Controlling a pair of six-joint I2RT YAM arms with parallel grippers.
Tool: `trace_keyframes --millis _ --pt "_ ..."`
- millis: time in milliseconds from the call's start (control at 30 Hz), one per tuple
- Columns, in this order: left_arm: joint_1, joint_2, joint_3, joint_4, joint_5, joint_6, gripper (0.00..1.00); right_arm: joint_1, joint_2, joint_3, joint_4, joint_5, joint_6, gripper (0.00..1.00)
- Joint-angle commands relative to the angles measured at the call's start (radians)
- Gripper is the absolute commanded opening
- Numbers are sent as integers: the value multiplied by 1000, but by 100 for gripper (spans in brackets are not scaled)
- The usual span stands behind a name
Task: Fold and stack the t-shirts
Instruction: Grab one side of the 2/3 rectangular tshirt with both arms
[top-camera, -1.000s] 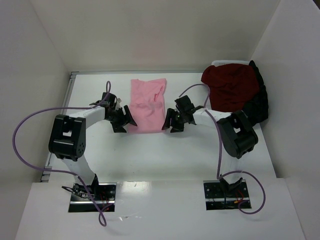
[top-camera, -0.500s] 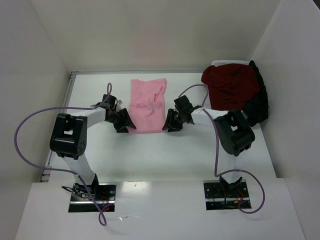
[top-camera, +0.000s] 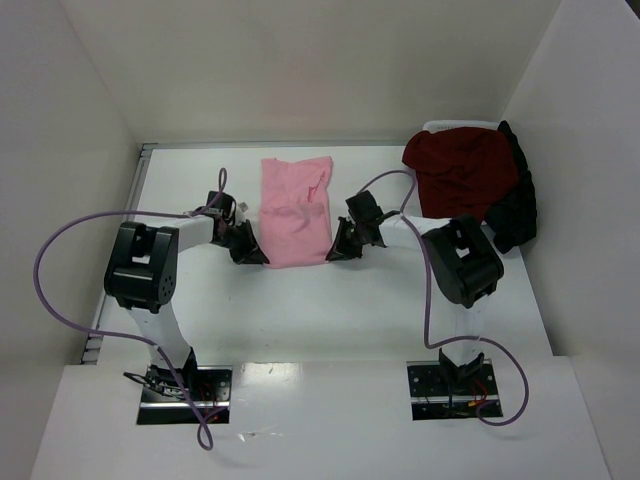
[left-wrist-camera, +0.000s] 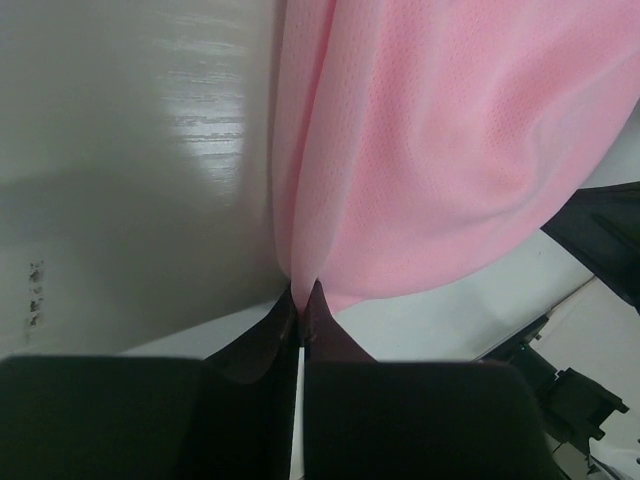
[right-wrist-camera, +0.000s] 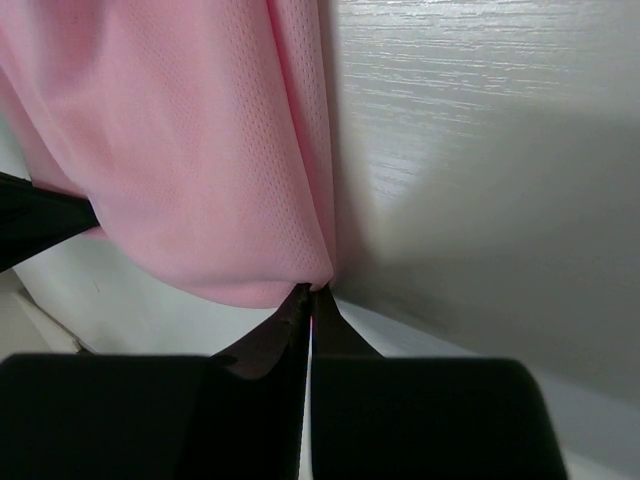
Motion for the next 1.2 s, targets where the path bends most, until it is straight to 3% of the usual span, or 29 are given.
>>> trace_keyframes --millis 0,133,567,767,933,1167 --pt "-7 23 -12 -14 -8 26 0 11 -39 -33 22 48 15 0" --pt "-17 -48 -49 -46 -17 15 0 11 -119 -93 3 73 15 0" --pt "-209 -273 -135 -174 -112 -83 0 34 -378 -291 -17 62 -7 0" --pt "-263 -436 -126 -292 -135 -114 0 58 -559 -334 -126 62 2 0" --pt "-263 -548 -117 -347 -126 -148 0 58 -723 -346 -187 80 24 0" --pt "-263 -620 -14 -419 -149 -148 0 58 -805 -242 -199 90 45 0"
